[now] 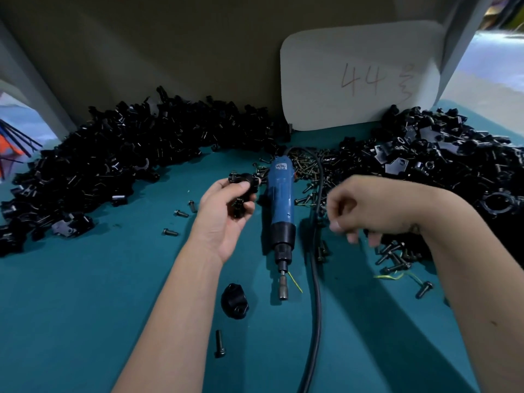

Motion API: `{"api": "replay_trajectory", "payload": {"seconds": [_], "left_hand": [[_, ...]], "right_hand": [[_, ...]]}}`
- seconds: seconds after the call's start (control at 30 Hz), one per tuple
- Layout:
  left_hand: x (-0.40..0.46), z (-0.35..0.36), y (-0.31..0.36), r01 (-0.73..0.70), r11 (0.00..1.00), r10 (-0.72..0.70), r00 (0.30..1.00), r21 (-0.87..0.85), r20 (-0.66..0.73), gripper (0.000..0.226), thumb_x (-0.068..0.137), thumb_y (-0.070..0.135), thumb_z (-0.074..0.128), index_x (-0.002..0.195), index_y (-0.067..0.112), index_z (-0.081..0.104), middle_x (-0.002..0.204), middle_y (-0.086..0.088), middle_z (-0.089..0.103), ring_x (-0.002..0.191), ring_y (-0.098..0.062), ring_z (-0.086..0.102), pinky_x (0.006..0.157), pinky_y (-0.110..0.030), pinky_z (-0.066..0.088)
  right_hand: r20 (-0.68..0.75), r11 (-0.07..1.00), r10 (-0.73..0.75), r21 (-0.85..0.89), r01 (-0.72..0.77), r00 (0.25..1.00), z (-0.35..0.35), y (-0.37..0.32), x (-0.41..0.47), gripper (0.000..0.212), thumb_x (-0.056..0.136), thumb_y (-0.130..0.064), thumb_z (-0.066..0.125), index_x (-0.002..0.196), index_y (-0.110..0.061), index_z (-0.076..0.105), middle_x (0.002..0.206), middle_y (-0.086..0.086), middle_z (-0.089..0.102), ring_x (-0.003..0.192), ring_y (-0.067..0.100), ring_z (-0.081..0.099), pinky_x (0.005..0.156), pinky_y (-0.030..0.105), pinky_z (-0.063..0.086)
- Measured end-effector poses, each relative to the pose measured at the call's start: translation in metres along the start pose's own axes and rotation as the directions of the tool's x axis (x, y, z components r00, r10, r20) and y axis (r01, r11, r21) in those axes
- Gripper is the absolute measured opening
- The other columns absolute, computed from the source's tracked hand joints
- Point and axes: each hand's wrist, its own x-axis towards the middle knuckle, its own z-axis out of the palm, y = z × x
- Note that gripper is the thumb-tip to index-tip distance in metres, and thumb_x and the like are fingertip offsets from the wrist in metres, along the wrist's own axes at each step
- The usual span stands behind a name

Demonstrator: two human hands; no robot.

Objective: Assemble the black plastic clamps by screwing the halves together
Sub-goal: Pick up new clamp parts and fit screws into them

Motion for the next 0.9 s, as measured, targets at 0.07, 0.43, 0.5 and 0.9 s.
{"api": "replay_trajectory", "payload": {"seconds": [0.07, 0.43, 0.5, 0.9], "left_hand": [[-0.001, 0.001, 0.0, -0.01, 0.999, 0.01, 1.0, 0.033, 0.001, 0.015, 0.09, -0.004, 0.067, 0.098, 0.005, 0.059, 0.102, -0.016, 0.067, 0.081, -0.02, 0.062, 0.061, -0.021, 0.052], [-0.002, 0.005, 0.001, -0.03, 0.998, 0.025, 0.997, 0.06, 0.079, 0.011, 0.095, 0.008, 0.065, 0.087, 0.015, 0.062, 0.085, -0.003, 0.07, 0.074, -0.012, 0.064, 0.056, -0.019, 0.045], [-0.002, 0.006, 0.001, -0.02, 0.996, 0.013, 0.996, 0.084, 0.09, 0.012, 0.095, 0.007, 0.063, 0.087, 0.016, 0.06, 0.082, -0.002, 0.069, 0.07, -0.011, 0.063, 0.054, -0.019, 0.043], [-0.005, 0.008, 0.001, 0.046, 0.998, -0.051, 0.982, 0.031, 0.183, 0.009, 0.088, 0.014, 0.056, 0.087, 0.007, 0.06, 0.076, -0.008, 0.066, 0.057, -0.012, 0.047, 0.041, -0.015, 0.025]], "right_hand": [[-0.166, 0.969, -0.129, 0.187, 0.16, 0.978, -0.001, -0.013, 0.01, 0.013, 0.099, -0.014, 0.069, 0.088, -0.009, 0.065, 0.066, 0.005, 0.072, 0.052, 0.017, 0.067, 0.048, 0.024, 0.054], [-0.676, 0.748, -0.18, 0.378, 0.546, 0.715, 0.056, -0.052, 0.076, 0.013, 0.093, -0.011, 0.076, 0.083, -0.013, 0.069, 0.062, -0.004, 0.066, 0.049, 0.019, 0.063, 0.05, 0.039, 0.06], [-0.702, 0.755, -0.151, 0.372, 0.54, 0.696, 0.062, -0.048, 0.078, 0.014, 0.092, -0.011, 0.076, 0.082, -0.014, 0.068, 0.061, -0.004, 0.066, 0.045, 0.019, 0.063, 0.047, 0.034, 0.056], [-0.565, 0.573, -0.21, 0.59, 0.569, 0.798, 0.07, -0.049, 0.075, 0.016, 0.097, -0.014, 0.072, 0.082, -0.017, 0.073, 0.063, -0.007, 0.059, 0.054, 0.016, 0.046, 0.045, 0.028, 0.039]]}}
